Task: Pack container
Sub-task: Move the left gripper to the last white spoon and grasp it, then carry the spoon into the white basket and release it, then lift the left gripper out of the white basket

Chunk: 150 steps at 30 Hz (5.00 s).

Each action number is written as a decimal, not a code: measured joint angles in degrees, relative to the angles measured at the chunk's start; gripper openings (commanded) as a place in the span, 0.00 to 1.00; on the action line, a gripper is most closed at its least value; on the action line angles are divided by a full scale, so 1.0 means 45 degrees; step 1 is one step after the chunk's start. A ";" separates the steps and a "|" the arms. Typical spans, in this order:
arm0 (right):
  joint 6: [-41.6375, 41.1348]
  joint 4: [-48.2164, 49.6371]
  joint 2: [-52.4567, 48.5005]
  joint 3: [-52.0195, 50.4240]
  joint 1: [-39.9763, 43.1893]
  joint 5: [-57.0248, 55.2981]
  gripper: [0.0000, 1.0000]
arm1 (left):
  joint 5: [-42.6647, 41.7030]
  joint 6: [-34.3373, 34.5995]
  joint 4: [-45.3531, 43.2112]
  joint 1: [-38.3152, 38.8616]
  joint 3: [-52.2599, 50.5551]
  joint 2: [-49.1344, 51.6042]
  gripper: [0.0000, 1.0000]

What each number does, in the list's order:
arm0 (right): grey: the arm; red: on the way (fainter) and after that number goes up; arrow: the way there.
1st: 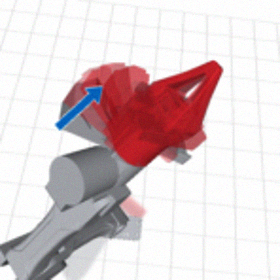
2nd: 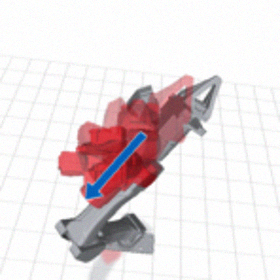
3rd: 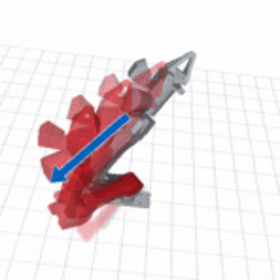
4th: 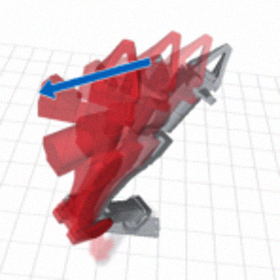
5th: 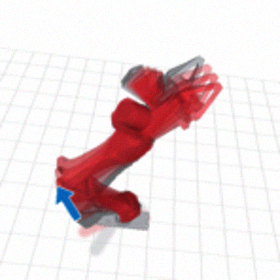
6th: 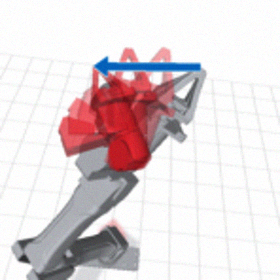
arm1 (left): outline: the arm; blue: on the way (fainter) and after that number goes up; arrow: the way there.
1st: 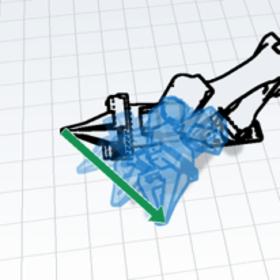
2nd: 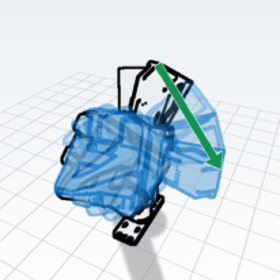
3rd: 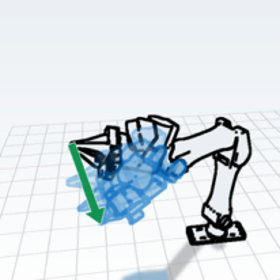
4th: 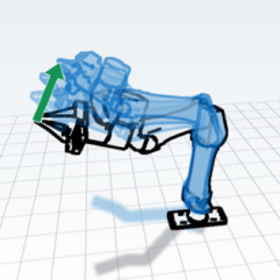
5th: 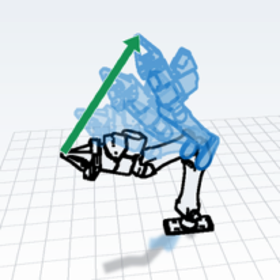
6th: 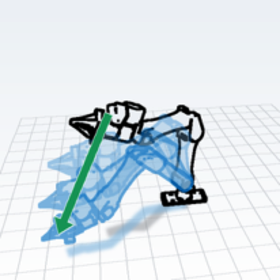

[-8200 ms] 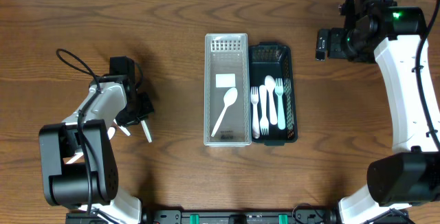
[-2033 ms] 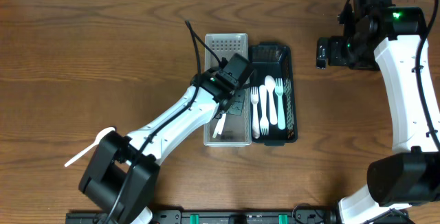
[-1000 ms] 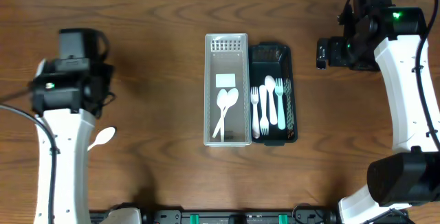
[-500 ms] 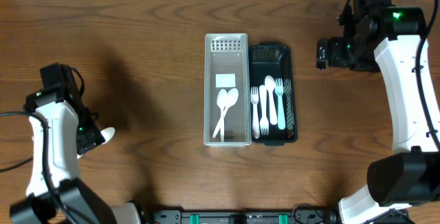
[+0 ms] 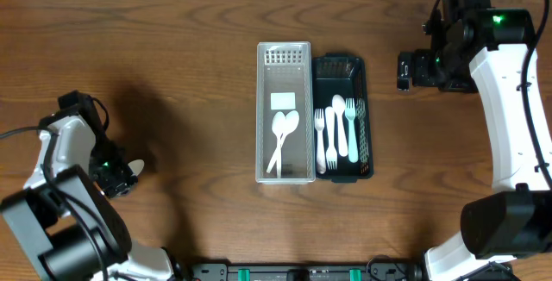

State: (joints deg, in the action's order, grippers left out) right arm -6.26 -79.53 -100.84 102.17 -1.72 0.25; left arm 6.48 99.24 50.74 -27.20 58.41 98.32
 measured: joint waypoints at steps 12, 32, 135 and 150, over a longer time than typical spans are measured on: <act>0.0000 -0.0039 0.0000 0.0000 0.0000 0.0000 0.99 | -0.0015 0.0005 -0.0389 -0.0112 0.0015 0.1151 0.76; 0.0000 -0.0039 0.0000 0.0000 0.0000 0.0000 0.99 | -0.0019 0.0194 -0.0714 -0.0112 0.0019 0.1297 0.10; 0.0000 -0.0092 0.0000 -0.0005 0.0000 0.0000 0.99 | -0.1001 -1.6718 -0.3094 1.2876 0.4124 0.1967 0.91; 0.0005 0.2132 0.0000 -0.0005 -0.0102 -0.0005 0.99 | 0.0894 -1.8957 -0.3293 1.2794 0.4143 -0.2186 0.95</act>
State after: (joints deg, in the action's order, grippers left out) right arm -6.24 -69.93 -100.84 102.15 -2.17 0.23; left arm 10.50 13.93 35.92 30.37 77.06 88.49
